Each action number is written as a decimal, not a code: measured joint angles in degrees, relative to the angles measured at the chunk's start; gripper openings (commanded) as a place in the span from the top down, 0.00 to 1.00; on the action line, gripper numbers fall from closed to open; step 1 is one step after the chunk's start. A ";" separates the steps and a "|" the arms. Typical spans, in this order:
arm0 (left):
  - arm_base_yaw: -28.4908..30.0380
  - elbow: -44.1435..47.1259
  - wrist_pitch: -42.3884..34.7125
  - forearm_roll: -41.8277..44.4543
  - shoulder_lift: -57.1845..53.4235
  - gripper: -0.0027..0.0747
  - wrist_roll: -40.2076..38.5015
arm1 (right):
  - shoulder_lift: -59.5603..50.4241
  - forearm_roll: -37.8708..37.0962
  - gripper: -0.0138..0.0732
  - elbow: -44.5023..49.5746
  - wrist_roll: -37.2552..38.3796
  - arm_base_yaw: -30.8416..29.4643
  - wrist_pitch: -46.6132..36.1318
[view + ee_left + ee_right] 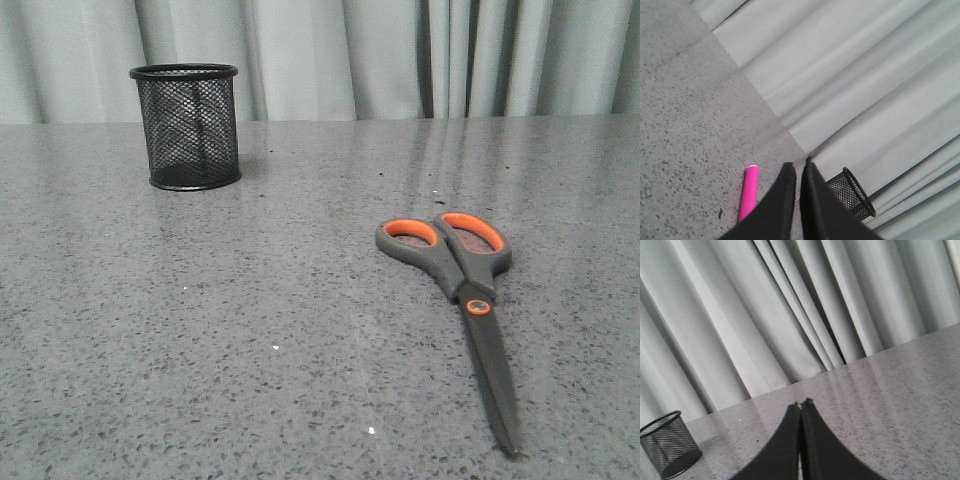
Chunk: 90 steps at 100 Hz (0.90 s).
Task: Put pen and scissors into bin
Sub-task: 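Lower the left gripper onto the pink marker and close on it, then lift the pink marker with the left gripper over the black mesh cup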
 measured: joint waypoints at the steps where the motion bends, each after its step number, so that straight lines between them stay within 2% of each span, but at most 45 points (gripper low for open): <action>1: 0.00 -0.08 0.16 0.25 0.00 0.80 0.34 | 0.00 0.00 0.88 -0.63 0.00 0.00 0.22; 2: 0.00 -0.05 0.57 0.72 0.00 0.78 0.52 | 0.16 -0.18 0.87 -0.96 0.00 0.00 0.75; 3: 0.00 -0.19 0.57 1.01 0.00 0.71 0.88 | 0.36 -0.18 0.85 -1.33 0.00 0.00 0.98; 4: 0.00 -0.38 0.57 1.68 0.00 0.71 1.10 | 0.68 -0.36 0.85 -2.11 0.00 0.00 1.46; 7: 0.00 -0.98 1.71 3.19 0.00 0.59 1.98 | 1.55 -1.25 0.79 -3.80 0.00 0.00 2.42; 12: 0.00 -2.97 3.72 6.34 0.00 0.45 3.46 | 3.64 -3.04 0.70 -7.05 0.00 0.00 4.12; 17: 0.00 -5.79 5.86 9.65 0.61 0.40 4.44 | 6.28 -4.49 0.59 -10.35 0.00 0.00 5.93; 24: 0.00 -10.28 8.61 13.23 3.67 0.44 5.07 | 10.78 -5.42 0.48 -14.99 0.00 0.00 8.89; 29: 0.00 -13.89 10.94 15.33 7.70 0.49 5.23 | 14.90 -5.86 0.45 -18.65 0.00 0.00 11.89; 48: 0.00 -26.60 24.47 23.04 26.03 0.65 5.33 | 29.16 -6.43 0.45 -28.12 0.00 0.00 26.45; 66: 0.00 -37.16 34.69 28.10 42.62 0.66 5.01 | 35.34 -6.62 0.45 -30.93 0.00 0.00 30.10; 90: 0.00 -50.71 46.35 39.63 60.18 0.66 -1.58 | 35.80 -6.67 0.45 -31.46 0.00 0.00 30.47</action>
